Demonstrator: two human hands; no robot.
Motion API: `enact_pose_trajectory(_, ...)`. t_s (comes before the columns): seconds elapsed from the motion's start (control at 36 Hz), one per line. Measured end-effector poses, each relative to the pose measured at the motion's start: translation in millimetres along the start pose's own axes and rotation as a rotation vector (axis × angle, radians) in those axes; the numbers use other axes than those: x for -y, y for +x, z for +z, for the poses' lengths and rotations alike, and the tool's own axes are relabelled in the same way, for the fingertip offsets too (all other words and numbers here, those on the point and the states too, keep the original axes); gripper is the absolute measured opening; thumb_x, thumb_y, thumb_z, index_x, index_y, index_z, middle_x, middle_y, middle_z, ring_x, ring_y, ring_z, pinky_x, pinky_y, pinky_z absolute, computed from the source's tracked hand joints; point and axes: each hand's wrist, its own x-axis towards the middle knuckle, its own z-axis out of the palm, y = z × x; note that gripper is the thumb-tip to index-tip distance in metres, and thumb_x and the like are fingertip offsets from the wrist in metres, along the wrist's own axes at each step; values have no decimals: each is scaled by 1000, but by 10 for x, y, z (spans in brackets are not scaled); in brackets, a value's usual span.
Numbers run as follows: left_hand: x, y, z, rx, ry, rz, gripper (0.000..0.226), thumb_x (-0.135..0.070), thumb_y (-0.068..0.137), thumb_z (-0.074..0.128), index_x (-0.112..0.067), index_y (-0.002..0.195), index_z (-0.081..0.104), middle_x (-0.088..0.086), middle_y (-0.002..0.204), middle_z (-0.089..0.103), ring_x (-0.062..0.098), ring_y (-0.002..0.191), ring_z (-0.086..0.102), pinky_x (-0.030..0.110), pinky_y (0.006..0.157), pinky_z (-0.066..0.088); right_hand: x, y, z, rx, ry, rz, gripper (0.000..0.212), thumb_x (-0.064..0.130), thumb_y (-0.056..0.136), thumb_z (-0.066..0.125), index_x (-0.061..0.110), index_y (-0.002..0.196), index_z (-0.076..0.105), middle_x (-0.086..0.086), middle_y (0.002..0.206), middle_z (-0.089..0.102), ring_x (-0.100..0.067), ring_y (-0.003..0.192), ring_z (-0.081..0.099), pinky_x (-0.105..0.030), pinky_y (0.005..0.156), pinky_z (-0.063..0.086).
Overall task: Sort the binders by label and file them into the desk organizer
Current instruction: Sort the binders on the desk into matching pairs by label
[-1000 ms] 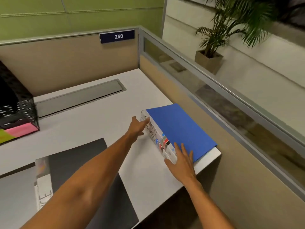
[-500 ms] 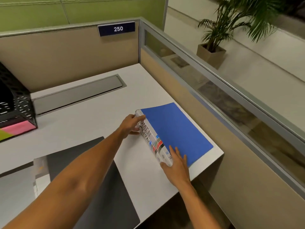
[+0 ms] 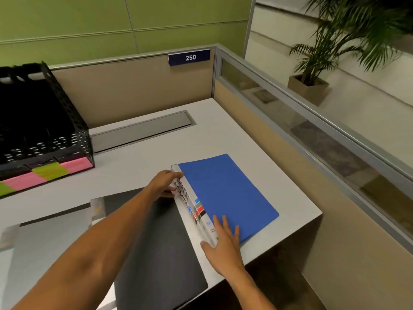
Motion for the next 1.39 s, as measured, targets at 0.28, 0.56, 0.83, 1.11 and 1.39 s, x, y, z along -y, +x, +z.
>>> enact_pose_trajectory(0.28,183,-499,-61,-84,2,111,74,-38,95,65,-15,154,26,14,134,55,33,114,61,53,96,55,121,-199,-54,-34,-35,-41,87,53,98,53,28,160,-2,4,169,-7,-34,153,-18,-52,124,6)
enact_pose_trajectory(0.56,484,-1245,-70,-166,288,350,74,-48,91,66,-15,149,35,11,152,45,28,128,53,43,91,56,277,-504,-63,-203,-125,-234,88,59,96,51,27,160,0,-3,169,-8,-33,154,-13,-52,122,-3)
enact_pose_trajectory(0.83,1085,-1992,-175,-303,319,434,69,-44,92,67,-20,150,39,5,155,43,25,137,47,42,111,42,481,-888,294,-235,-71,-591,80,52,96,53,35,160,7,5,169,-10,-17,154,-17,-46,126,12)
enact_pose_trajectory(1.11,1823,-2443,-459,-480,367,388,65,-50,93,63,-29,149,38,-2,155,42,20,140,44,38,112,38,703,-974,484,-174,-55,-721,76,49,96,55,31,159,16,4,169,2,-14,154,-9,-31,119,-2)
enact_pose_trajectory(1.39,2362,-2798,-943,-642,341,232,65,-53,91,64,-32,147,39,-3,156,40,19,140,41,42,115,36,1144,-1060,823,1,1,-816,79,47,97,58,30,160,12,5,169,-1,-16,155,-9,-40,124,3)
